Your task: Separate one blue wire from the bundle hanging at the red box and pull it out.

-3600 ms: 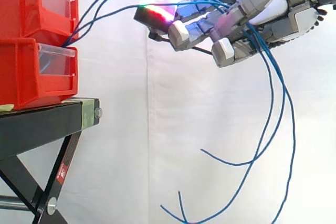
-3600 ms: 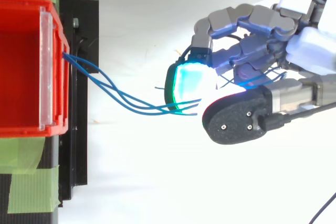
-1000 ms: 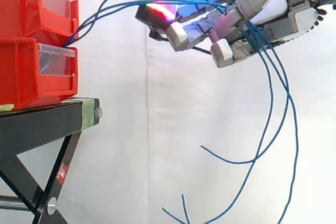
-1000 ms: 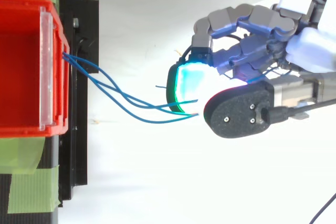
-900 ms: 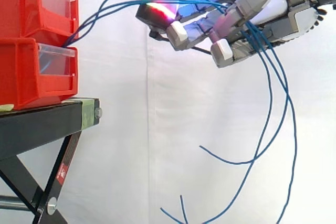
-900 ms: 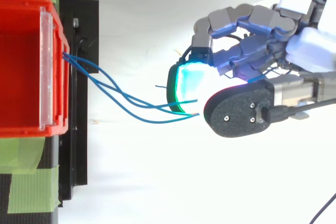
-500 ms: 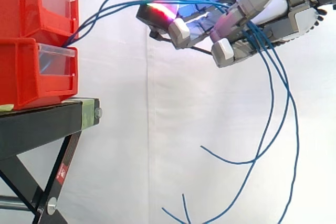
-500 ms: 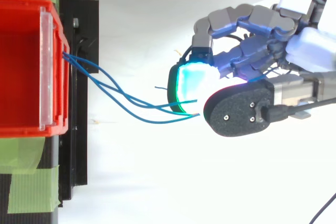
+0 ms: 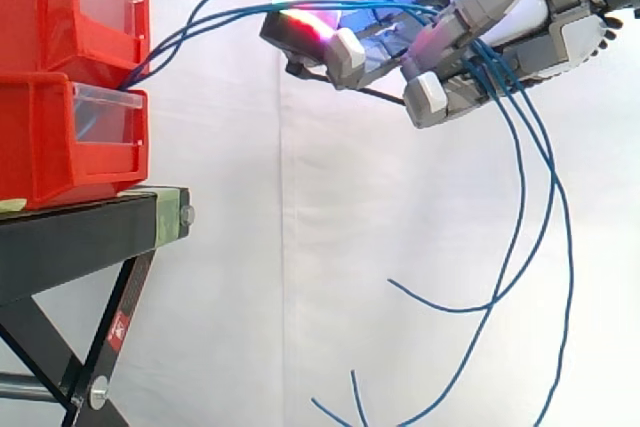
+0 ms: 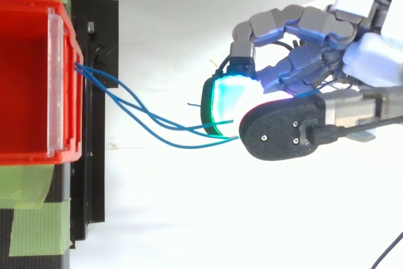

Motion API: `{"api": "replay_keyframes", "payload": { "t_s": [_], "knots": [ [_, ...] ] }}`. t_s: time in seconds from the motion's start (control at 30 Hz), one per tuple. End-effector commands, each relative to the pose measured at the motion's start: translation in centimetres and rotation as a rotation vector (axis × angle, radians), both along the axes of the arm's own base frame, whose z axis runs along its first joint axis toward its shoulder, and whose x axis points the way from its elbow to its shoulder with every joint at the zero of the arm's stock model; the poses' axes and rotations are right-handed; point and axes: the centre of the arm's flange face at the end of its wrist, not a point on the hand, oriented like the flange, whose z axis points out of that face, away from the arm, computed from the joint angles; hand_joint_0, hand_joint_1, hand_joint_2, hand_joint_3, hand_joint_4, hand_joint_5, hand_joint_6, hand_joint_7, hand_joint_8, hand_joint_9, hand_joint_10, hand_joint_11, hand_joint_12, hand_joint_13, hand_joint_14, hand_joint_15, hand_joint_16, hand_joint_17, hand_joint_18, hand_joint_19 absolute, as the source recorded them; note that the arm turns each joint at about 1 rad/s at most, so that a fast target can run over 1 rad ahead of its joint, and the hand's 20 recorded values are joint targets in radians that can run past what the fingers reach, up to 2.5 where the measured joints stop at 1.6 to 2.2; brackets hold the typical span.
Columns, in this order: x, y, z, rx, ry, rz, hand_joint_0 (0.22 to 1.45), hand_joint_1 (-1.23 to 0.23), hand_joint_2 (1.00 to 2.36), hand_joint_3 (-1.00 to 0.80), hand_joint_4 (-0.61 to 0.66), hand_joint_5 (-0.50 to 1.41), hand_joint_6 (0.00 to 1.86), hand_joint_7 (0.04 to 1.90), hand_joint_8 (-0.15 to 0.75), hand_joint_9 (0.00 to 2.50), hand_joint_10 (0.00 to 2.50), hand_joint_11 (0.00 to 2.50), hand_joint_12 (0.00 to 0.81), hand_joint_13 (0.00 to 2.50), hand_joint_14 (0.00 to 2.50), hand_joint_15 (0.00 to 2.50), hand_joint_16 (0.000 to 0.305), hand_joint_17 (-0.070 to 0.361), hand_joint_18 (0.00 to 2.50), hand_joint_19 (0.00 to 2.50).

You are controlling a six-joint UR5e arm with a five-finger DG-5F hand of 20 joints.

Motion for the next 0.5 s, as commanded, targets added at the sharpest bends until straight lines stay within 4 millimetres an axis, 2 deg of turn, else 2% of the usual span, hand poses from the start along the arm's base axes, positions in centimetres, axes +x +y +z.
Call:
{"api": "replay_keyframes", "payload": {
  "t_s": [0.0, 0.2, 0.3, 0.37, 0.4, 0.47],
  "knots": [
    [-0.01, 0.00, -0.01, 0.000, 0.000, 0.000, 0.63, -0.70, 1.03, -0.20, 0.03, -0.18, 0.78, 1.19, 0.287, 0.88, 0.02, 1.40, 0.316, 1.11, 2.50, 0.39, 0.046, 0.104, 0.92, 1.21],
    [-0.01, 0.00, -0.01, 0.000, 0.000, 0.000, 0.63, -0.71, 1.03, -0.17, 0.01, -0.17, 0.78, 1.21, 0.278, 0.94, 0.02, 1.40, 0.326, 1.11, 2.50, 0.51, 0.046, 0.103, 0.91, 1.20],
    [0.01, 0.00, 0.05, 0.000, 0.000, 0.000, 0.63, -0.72, 1.03, -0.16, 0.00, -0.17, 0.77, 1.21, 0.279, 0.95, 0.02, 1.41, 0.333, 1.08, 2.38, 0.54, 0.045, 0.101, 0.89, 1.18],
    [0.00, -0.01, 0.05, 0.001, 0.000, -0.002, 0.63, -0.72, 1.03, -0.16, 0.00, -0.17, 0.77, 1.21, 0.280, 0.95, 0.02, 1.40, 0.334, 1.06, 2.17, 0.59, 0.045, 0.100, 0.87, 1.18],
    [0.01, 0.00, 0.05, 0.003, -0.001, -0.001, 0.63, -0.72, 1.03, -0.16, 0.00, -0.17, 0.77, 1.21, 0.280, 0.95, 0.02, 1.40, 0.346, 1.08, 1.72, 0.79, 0.045, 0.101, 0.84, 1.17],
    [0.03, 0.02, 0.05, 0.001, -0.001, 0.002, 0.63, -0.72, 1.03, -0.15, 0.00, -0.17, 0.77, 1.23, 0.281, 0.96, 0.02, 1.39, 0.357, 1.11, 1.14, 1.05, 0.045, 0.102, 0.82, 1.16]
  ]
}}
